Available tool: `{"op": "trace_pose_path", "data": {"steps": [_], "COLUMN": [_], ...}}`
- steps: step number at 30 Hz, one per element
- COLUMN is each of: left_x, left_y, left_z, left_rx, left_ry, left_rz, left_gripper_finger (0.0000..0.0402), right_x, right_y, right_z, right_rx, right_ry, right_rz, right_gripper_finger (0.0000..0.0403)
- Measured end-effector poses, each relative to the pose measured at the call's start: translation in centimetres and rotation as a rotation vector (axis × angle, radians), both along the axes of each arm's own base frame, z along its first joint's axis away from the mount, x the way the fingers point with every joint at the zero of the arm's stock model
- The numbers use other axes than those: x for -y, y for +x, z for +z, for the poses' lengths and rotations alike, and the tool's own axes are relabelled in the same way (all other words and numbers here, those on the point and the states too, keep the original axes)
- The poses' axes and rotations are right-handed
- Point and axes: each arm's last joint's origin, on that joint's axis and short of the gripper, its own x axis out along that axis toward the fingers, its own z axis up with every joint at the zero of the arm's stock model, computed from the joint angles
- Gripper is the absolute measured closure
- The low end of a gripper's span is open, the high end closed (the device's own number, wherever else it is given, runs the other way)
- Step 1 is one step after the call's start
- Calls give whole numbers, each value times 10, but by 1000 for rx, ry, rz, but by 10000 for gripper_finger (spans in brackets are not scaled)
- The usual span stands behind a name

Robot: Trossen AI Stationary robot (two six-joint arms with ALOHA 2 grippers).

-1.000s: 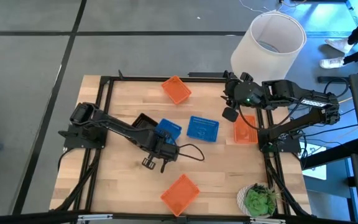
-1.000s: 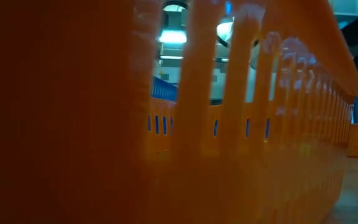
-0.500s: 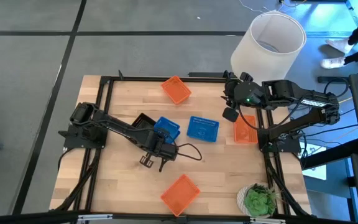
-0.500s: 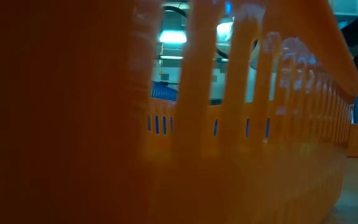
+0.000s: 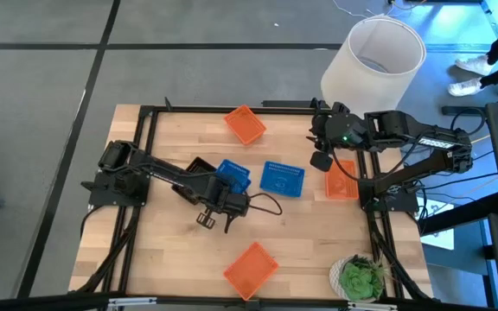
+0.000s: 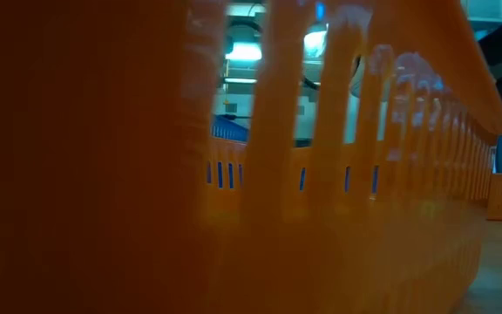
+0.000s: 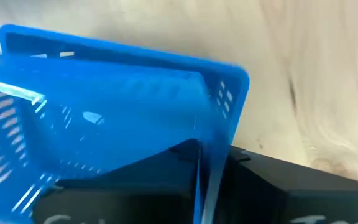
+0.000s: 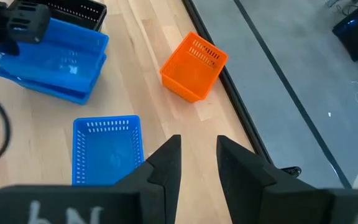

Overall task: Stack baskets by color
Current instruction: Stack the top blue bin on the middle blue bin, then stack the right blue bin on the left blue bin

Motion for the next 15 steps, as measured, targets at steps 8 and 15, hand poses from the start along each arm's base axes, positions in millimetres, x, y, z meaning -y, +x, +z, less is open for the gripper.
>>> {"op": "trace_pose_path", "data": {"steps": [8,15], "left_x": [-6,-6], "left_y": [2,2], "left_z": [0,3], "left_rx": [11,25], "left_ry": [-5,-23], "left_rz": [37,158], "left_gripper_finger": [346,343], "right_x": [0,0], "right_y": [0,0], "right_z": [0,0], "right_rx": [-6,-12], "right_ry": [-7,4], "right_rz": [8,23], "right_gripper_finger": [301,301]}}
